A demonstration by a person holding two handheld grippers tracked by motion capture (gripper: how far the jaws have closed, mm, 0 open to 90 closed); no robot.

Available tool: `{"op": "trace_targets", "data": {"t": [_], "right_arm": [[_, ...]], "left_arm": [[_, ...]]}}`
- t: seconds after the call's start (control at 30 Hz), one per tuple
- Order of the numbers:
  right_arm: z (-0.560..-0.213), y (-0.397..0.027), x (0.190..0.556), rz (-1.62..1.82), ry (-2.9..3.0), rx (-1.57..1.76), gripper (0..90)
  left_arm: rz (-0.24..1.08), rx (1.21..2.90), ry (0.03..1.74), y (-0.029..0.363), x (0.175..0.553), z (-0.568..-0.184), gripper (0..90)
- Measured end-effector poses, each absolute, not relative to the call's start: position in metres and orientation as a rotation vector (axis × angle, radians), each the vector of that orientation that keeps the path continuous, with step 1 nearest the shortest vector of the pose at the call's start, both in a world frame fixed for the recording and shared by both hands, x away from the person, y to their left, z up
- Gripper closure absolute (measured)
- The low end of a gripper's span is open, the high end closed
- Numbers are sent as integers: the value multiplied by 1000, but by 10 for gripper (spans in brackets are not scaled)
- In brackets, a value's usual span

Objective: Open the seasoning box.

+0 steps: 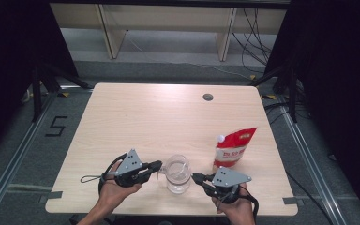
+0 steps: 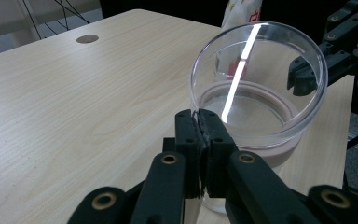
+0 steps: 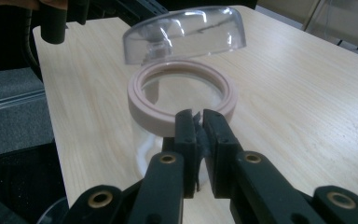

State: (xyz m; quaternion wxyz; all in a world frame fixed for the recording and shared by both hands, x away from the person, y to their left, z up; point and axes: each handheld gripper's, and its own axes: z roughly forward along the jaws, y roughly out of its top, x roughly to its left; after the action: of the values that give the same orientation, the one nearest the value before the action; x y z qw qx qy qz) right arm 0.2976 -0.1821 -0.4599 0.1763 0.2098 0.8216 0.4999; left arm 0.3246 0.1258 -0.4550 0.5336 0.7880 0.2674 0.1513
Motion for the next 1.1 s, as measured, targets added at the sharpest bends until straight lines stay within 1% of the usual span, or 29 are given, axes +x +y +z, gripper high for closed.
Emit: {"op": "trace_targets", "data": {"t": [0.1,0.2,0.33,0.47,0.5,0.6,0.7,0.83,0.9,1.0,1.1], "right_arm": [[-458,-178,299,1429,2321,581,863],[-455,-175,301,1427,2320,568,896],[-452,-171,302,1452,2303,556,900],[-449,-168,302,1453,2304,543,900],[-449,-167,303,1463,2302,541,900],[-448,-166,303,1457,2295,541,900],[-445,-165,303,1456,2295,552,900],[-442,-162,305,1473,2290,525,900],[-441,-160,305,1475,2285,524,900],[-438,-157,306,1479,2272,508,900],[-435,-152,306,1492,2256,497,900]], "left_arm": [[364,1878,638,126,324,-455,867],[363,1877,636,126,324,-455,868],[359,1868,632,126,325,-456,867],[355,1870,627,129,327,-455,832],[347,1862,654,129,326,-456,824],[335,1865,634,135,325,-456,764],[318,1849,665,140,322,-458,702],[308,1880,658,149,319,-462,607],[293,1893,672,151,314,-465,590],[294,1937,661,153,310,-468,520],[334,1975,654,159,309,-472,460]]}}
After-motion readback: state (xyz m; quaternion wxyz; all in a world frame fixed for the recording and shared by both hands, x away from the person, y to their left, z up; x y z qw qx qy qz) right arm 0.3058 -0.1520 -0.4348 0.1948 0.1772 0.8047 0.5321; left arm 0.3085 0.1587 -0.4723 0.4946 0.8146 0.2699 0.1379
